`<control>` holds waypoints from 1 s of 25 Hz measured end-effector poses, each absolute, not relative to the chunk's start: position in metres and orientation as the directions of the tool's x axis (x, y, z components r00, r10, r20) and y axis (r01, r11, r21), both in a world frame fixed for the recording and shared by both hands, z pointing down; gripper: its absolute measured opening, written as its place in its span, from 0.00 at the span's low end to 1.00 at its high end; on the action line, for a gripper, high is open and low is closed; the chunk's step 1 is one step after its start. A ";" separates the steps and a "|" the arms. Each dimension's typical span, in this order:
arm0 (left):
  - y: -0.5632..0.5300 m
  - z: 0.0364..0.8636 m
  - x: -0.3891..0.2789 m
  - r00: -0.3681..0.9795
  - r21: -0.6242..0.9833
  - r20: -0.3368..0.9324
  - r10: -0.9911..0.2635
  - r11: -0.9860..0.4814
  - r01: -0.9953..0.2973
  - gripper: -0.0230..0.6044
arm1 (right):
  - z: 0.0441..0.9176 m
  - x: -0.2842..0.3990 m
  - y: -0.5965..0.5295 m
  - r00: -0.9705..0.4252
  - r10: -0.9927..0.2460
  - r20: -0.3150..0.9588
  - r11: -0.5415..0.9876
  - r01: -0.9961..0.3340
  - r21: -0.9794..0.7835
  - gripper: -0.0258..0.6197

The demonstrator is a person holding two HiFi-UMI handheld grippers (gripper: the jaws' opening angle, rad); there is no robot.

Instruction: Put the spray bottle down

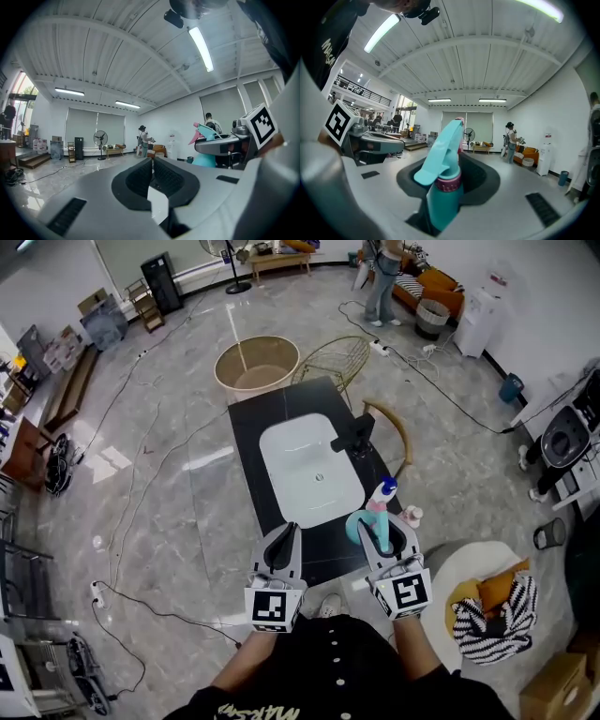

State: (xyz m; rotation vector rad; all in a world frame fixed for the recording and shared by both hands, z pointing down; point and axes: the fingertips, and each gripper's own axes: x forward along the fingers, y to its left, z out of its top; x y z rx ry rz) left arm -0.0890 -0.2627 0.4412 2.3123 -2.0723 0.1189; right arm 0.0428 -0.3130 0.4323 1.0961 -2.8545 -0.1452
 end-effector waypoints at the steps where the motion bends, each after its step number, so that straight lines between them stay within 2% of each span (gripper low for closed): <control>1: -0.265 0.442 -0.089 0.111 -0.024 0.082 -0.990 -0.113 -0.993 0.07 | 0.433 0.042 -0.316 -0.740 -0.671 0.042 0.739 -0.664 0.116 0.23; 14: -0.288 0.444 -0.114 0.170 -0.016 0.116 -0.978 -0.173 -0.985 0.07 | 0.454 0.017 -0.342 -0.698 -0.710 0.094 0.704 -0.704 0.094 0.23; 25: -0.289 0.501 -0.116 0.232 0.056 0.235 -0.944 -0.225 -0.973 0.07 | 0.575 0.007 -0.376 -0.633 -0.738 0.234 0.662 -0.747 0.066 0.23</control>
